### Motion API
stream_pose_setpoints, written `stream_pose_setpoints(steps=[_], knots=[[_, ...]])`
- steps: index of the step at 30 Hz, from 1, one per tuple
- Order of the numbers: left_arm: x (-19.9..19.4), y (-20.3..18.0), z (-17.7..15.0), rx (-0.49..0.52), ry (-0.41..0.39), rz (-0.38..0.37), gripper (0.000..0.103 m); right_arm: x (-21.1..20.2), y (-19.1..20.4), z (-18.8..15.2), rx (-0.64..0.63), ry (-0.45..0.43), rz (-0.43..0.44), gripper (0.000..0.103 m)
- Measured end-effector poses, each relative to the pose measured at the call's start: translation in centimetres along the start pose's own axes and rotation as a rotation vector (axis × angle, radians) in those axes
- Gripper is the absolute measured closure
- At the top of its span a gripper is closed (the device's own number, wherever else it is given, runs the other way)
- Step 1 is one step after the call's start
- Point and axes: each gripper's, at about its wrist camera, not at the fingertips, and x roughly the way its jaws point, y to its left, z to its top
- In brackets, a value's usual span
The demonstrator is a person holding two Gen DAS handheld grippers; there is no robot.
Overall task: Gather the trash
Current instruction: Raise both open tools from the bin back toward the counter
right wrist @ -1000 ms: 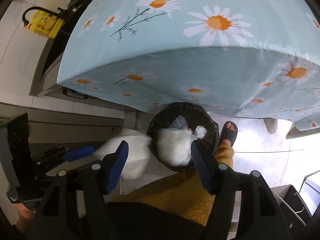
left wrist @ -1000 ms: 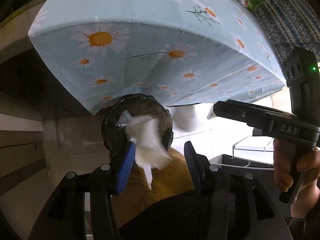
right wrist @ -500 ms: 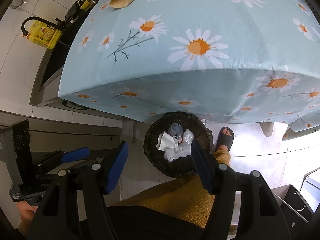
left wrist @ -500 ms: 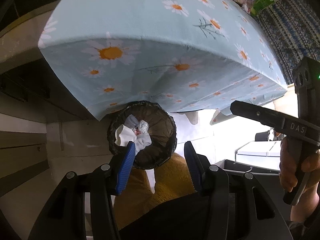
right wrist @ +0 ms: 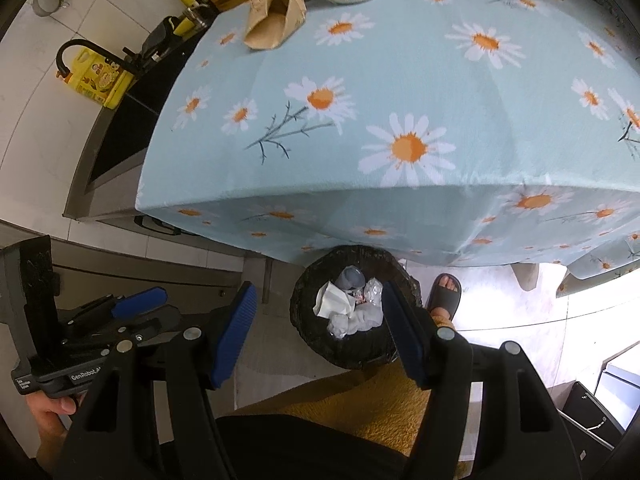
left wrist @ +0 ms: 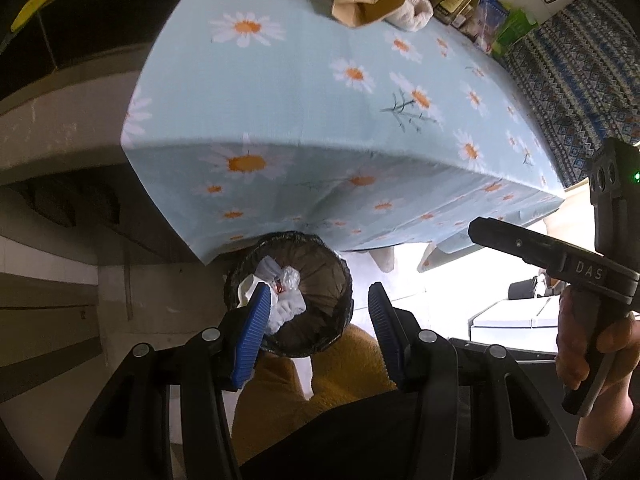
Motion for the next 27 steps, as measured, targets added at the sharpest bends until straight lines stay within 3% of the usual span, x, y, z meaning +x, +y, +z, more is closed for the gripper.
stream_pose_setpoints(steps=[5,13,18,27], knots=[[-1.4,-0.2,0.5,0.004,-0.032,-0.005,0.048,-1.3,0.5,-0.2,0.004,-0.033,-0.011,0.038],[-3.4,-1.0,1.3,0.039,-0.076,-0.013,0.047,-3.5,0.5,-0.2,0.022,-0.081,-0.029,0.038],[-4.7,-1.5,1.8,0.063,-0.107,-0.003,0.039,-5.1,0.5,-0.3,0.019,-0.114,-0.037,0.034],[-6.3,-2.9,3.1,0.068,-0.172,0.02,0.035,-7.3,-0.2,1.7,-0.015,-0.164,-0.004,0.031]])
